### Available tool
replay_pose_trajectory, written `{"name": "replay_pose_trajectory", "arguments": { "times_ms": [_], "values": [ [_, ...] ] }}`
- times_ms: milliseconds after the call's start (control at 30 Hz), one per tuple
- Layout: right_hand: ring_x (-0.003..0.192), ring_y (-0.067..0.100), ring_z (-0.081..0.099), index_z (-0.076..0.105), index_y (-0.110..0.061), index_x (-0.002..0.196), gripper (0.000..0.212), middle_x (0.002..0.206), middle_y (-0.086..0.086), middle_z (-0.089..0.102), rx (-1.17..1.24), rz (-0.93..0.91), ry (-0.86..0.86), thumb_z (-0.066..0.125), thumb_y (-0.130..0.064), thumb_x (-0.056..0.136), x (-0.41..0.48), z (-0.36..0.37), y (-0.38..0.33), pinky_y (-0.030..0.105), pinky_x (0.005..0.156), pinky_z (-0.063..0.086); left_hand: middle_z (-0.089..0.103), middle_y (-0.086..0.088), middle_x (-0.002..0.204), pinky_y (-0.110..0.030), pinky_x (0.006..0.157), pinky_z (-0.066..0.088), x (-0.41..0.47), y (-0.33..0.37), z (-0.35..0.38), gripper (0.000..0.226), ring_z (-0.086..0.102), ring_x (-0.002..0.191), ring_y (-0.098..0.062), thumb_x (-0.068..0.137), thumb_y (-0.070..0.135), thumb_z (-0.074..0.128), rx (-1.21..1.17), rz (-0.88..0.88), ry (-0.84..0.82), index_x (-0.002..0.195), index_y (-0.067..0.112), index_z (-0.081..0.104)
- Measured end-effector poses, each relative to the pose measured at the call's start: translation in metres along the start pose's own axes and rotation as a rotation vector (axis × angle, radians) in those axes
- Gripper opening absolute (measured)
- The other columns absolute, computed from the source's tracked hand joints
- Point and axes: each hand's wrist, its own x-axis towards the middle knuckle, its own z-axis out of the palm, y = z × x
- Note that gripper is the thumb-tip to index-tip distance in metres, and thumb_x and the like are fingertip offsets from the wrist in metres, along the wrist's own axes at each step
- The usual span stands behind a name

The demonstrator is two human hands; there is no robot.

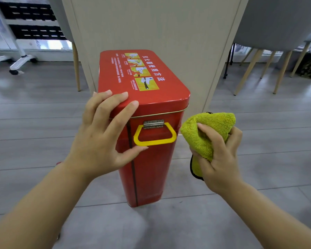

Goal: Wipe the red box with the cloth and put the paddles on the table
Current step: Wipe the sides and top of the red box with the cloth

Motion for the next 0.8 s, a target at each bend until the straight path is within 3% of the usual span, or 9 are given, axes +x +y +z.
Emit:
{"name": "replay_pose_trajectory", "arguments": {
  "times_ms": [167, 233, 333, 400, 467, 600, 800],
  "values": [
    [0.106, 0.01, 0.031, 0.033, -0.046, 0.128, 0.054, 0.123, -0.001, 0.023, 0.012, -0.009, -0.045, 0.055, -0.036, 0.08, -0.006, 0.006, -0.003, 0.033, 0.091, 0.036, 0.061, -0.011, 0.116, -0.028, 0.102, 0.03, 0.014, 0.0, -0.01, 0.043, 0.054, 0.104, -0.036, 0.083, 0.042, 0.069, -0.073, -0.073, 0.089, 0.114, 0.013, 0.063],
    [0.107, 0.01, 0.032, 0.036, -0.042, 0.132, 0.053, 0.124, 0.001, 0.025, -0.002, -0.006, -0.049, 0.055, -0.041, 0.082, -0.005, 0.014, -0.007, 0.031, 0.092, 0.035, 0.064, -0.007, 0.108, -0.03, 0.092, 0.033, 0.021, 0.003, -0.013, 0.034, 0.054, 0.099, -0.027, 0.08, 0.037, 0.073, -0.143, -0.161, 0.106, 0.105, 0.014, 0.069],
    [0.103, 0.012, 0.034, 0.037, -0.029, 0.136, 0.056, 0.121, 0.007, 0.03, -0.036, 0.015, -0.007, 0.054, -0.045, 0.085, -0.005, 0.027, -0.017, 0.028, 0.088, 0.036, 0.064, -0.002, 0.1, -0.033, 0.085, 0.035, 0.027, 0.004, -0.019, 0.032, 0.046, 0.095, -0.01, 0.076, 0.042, 0.072, -0.245, -0.248, 0.071, 0.101, 0.023, 0.068],
    [0.097, 0.024, 0.041, 0.037, -0.023, 0.138, 0.057, 0.117, 0.008, 0.03, -0.084, -0.04, 0.029, 0.054, -0.044, 0.087, -0.008, 0.035, -0.027, 0.034, 0.085, 0.043, 0.064, 0.002, 0.1, -0.028, 0.085, 0.035, 0.028, 0.003, -0.021, 0.033, 0.048, 0.094, -0.014, 0.074, 0.046, 0.071, -0.289, -0.275, 0.054, 0.102, 0.03, 0.065],
    [0.092, 0.026, 0.041, 0.038, -0.019, 0.137, 0.056, 0.114, 0.008, 0.031, -0.135, -0.141, 0.037, 0.054, -0.042, 0.089, -0.011, 0.046, -0.036, 0.033, 0.083, 0.044, 0.062, 0.007, 0.1, -0.025, 0.084, 0.035, 0.028, 0.001, -0.022, 0.033, 0.049, 0.093, -0.015, 0.072, 0.047, 0.07, -0.317, -0.285, 0.051, 0.1, 0.032, 0.063],
    [0.1, 0.029, 0.042, 0.041, -0.011, 0.135, 0.053, 0.118, 0.01, 0.032, -0.163, -0.186, 0.086, 0.058, -0.035, 0.091, -0.013, 0.064, -0.047, 0.035, 0.086, 0.046, 0.061, 0.012, 0.1, -0.026, 0.083, 0.038, 0.027, -0.001, -0.022, 0.036, 0.042, 0.091, 0.0, 0.07, 0.05, 0.068, -0.363, -0.322, 0.048, 0.102, 0.035, 0.062],
    [0.1, 0.031, 0.044, 0.039, -0.014, 0.136, 0.056, 0.119, 0.011, 0.032, -0.137, -0.257, 0.02, 0.059, -0.037, 0.089, -0.012, 0.076, -0.062, 0.044, 0.08, 0.052, 0.062, 0.011, 0.099, -0.019, 0.085, 0.034, 0.027, -0.001, -0.024, 0.033, 0.048, 0.095, -0.017, 0.071, 0.048, 0.069, -0.379, -0.322, 0.028, 0.101, 0.036, 0.063]
  ]
}}
